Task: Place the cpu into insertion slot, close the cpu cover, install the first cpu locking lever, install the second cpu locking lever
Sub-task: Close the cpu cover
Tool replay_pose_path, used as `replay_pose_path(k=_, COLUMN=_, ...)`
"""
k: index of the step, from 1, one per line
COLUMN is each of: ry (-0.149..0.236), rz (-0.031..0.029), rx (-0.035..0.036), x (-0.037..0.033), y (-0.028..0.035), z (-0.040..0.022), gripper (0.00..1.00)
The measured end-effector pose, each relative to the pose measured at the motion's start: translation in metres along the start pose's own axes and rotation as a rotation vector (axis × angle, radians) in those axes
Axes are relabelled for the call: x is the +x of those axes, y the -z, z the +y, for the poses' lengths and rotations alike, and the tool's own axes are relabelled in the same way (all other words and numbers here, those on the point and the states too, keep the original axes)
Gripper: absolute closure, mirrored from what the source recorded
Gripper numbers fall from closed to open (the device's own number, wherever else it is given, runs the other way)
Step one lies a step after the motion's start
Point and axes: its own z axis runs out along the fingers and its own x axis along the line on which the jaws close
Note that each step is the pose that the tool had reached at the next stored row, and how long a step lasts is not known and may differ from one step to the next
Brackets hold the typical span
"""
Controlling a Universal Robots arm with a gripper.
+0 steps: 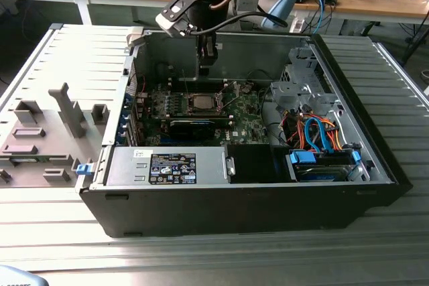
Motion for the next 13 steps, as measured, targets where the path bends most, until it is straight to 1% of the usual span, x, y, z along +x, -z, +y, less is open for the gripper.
replay_pose_path(k=3, ry=0.000, rz=-0.0001, rx=0.0001, x=-0.0002, y=0.0001, z=0.0007, gripper=0.89)
replay_pose_path(k=7, ry=0.000, rz=-0.0004, rx=0.0001, x=-0.0009, y=0.0002, z=0.0058, gripper=0.89)
replay_pose_path(k=8, ry=0.000, rz=-0.0002, rx=0.0000, x=-0.0012, y=0.0001, z=0.0084, gripper=0.89)
replay_pose_path(k=9, ry=0.000, rz=-0.0003, rx=0.0004, x=-0.0018, y=0.0002, z=0.0128, gripper=0.89)
replay_pose_path(k=13, ry=0.000, rz=-0.0003, rx=0.0004, x=-0.0026, y=0.0001, z=0.0192, gripper=0.89)
